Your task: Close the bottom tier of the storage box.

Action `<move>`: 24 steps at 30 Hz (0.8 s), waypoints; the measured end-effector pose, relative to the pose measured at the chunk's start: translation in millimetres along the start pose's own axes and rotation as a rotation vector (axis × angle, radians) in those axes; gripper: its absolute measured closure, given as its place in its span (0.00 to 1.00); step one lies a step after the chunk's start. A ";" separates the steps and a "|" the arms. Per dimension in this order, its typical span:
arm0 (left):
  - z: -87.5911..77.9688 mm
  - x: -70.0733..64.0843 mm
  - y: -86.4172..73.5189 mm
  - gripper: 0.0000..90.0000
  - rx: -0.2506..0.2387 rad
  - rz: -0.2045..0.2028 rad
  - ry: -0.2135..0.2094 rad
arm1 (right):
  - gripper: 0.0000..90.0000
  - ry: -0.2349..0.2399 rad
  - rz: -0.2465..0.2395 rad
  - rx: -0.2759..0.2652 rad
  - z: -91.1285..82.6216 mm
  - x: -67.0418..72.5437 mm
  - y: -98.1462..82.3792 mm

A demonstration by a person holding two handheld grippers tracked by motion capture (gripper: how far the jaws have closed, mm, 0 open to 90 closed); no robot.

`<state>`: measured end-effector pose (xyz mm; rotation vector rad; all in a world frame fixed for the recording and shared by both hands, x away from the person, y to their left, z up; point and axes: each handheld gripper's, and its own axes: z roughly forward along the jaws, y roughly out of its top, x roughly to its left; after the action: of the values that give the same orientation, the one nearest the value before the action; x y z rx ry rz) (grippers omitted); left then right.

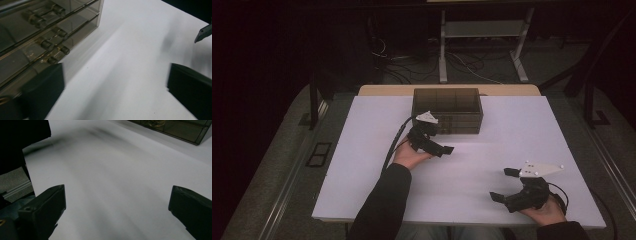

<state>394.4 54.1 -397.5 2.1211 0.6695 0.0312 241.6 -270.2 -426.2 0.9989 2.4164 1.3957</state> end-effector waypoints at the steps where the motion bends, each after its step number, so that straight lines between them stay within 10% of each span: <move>1: -2.5 -0.9 -0.9 0.00 -0.008 -0.002 0.002 | 0.01 0.000 0.000 0.001 0.0 -0.1 0.0; 24: -56.6 -16.8 -27.2 0.00 -0.089 -0.001 0.054 | 0.01 -0.003 0.003 0.004 0.5 0.9 0.3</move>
<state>353.0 101.2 -380.2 2.0409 0.6885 0.1160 241.2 -269.2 -426.1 1.0045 2.4183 1.3896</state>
